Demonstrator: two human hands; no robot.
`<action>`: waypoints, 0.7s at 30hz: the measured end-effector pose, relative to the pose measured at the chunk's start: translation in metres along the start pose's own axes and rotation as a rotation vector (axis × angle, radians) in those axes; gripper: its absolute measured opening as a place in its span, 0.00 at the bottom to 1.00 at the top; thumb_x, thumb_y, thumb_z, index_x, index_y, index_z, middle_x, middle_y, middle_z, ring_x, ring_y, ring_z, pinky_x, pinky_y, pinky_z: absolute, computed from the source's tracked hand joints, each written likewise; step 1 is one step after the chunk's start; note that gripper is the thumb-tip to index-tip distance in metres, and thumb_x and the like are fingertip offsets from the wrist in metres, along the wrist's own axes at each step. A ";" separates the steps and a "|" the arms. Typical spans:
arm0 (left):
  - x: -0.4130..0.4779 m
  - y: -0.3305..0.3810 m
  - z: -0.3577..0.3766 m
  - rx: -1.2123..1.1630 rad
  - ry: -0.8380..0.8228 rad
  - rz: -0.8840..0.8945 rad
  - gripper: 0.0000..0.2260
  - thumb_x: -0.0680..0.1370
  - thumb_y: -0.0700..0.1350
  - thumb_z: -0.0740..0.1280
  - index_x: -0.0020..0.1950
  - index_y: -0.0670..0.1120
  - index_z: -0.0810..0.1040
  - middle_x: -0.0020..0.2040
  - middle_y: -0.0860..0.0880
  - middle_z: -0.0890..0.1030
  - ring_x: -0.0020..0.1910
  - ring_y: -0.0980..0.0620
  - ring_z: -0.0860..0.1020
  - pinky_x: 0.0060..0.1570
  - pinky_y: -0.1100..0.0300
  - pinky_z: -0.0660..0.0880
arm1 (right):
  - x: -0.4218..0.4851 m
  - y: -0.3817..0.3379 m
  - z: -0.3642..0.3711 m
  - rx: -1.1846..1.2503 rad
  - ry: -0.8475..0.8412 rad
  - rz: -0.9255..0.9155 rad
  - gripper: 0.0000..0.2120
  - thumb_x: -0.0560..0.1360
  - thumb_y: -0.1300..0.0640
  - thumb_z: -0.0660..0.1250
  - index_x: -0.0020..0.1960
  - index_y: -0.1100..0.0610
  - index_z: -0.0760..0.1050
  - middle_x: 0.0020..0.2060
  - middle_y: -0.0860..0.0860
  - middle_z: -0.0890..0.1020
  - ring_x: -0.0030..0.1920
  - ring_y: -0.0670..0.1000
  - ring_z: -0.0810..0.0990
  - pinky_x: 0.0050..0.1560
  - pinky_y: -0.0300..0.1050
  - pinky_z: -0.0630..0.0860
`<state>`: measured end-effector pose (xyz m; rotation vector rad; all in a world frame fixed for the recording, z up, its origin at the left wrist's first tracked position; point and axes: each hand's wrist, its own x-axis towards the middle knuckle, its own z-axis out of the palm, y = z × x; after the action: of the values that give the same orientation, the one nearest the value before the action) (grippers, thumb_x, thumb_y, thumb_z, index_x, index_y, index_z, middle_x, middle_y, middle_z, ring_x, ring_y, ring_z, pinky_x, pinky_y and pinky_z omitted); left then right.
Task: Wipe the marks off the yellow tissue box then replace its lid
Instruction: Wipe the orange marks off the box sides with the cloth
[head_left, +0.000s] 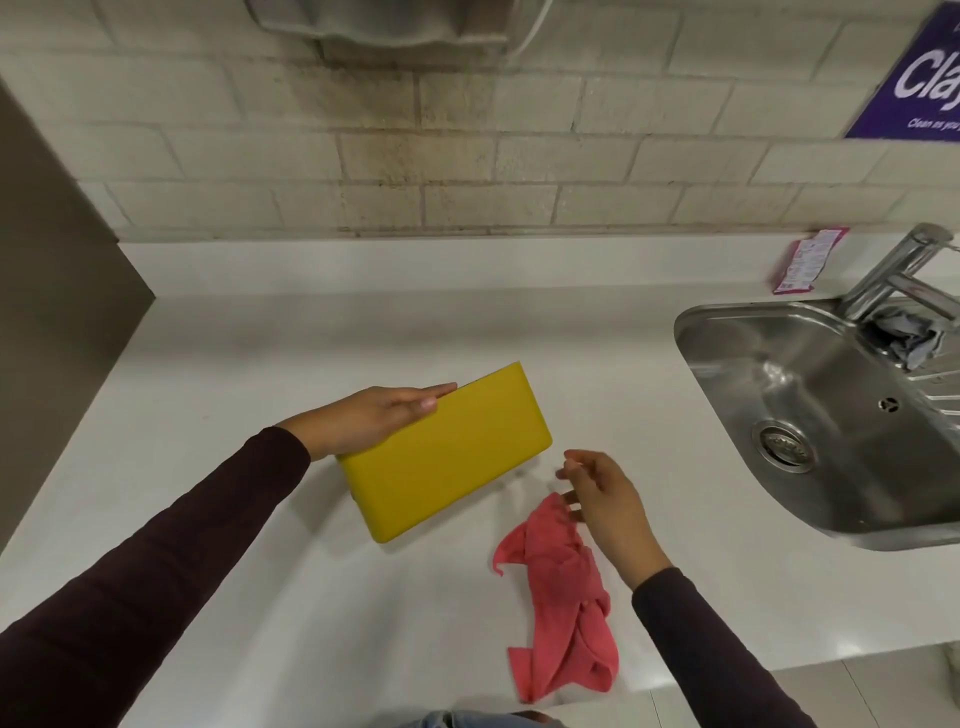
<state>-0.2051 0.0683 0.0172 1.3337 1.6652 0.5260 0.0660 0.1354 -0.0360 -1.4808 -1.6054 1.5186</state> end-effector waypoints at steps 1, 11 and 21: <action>0.000 0.001 0.000 0.008 -0.011 0.003 0.16 0.77 0.61 0.52 0.65 0.70 0.61 0.70 0.59 0.67 0.65 0.58 0.67 0.63 0.63 0.61 | 0.003 -0.005 0.004 0.233 -0.079 0.177 0.10 0.80 0.58 0.55 0.59 0.59 0.70 0.53 0.61 0.80 0.41 0.57 0.81 0.43 0.49 0.79; -0.012 0.017 -0.007 0.002 -0.082 0.009 0.23 0.80 0.51 0.56 0.74 0.59 0.52 0.63 0.60 0.69 0.60 0.63 0.70 0.52 0.78 0.66 | -0.006 -0.021 0.026 1.019 -0.420 0.442 0.28 0.65 0.70 0.47 0.64 0.68 0.67 0.57 0.68 0.76 0.53 0.67 0.80 0.52 0.59 0.78; -0.043 0.040 0.000 -0.314 0.239 0.053 0.33 0.65 0.73 0.57 0.59 0.52 0.78 0.58 0.55 0.80 0.56 0.62 0.77 0.53 0.67 0.71 | -0.040 -0.033 0.041 0.795 -0.461 0.187 0.22 0.70 0.73 0.45 0.52 0.69 0.76 0.54 0.64 0.81 0.54 0.63 0.81 0.53 0.56 0.79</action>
<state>-0.1834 0.0413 0.0651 1.1191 1.6564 0.9672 0.0295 0.0901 -0.0048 -0.8775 -0.8613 2.3559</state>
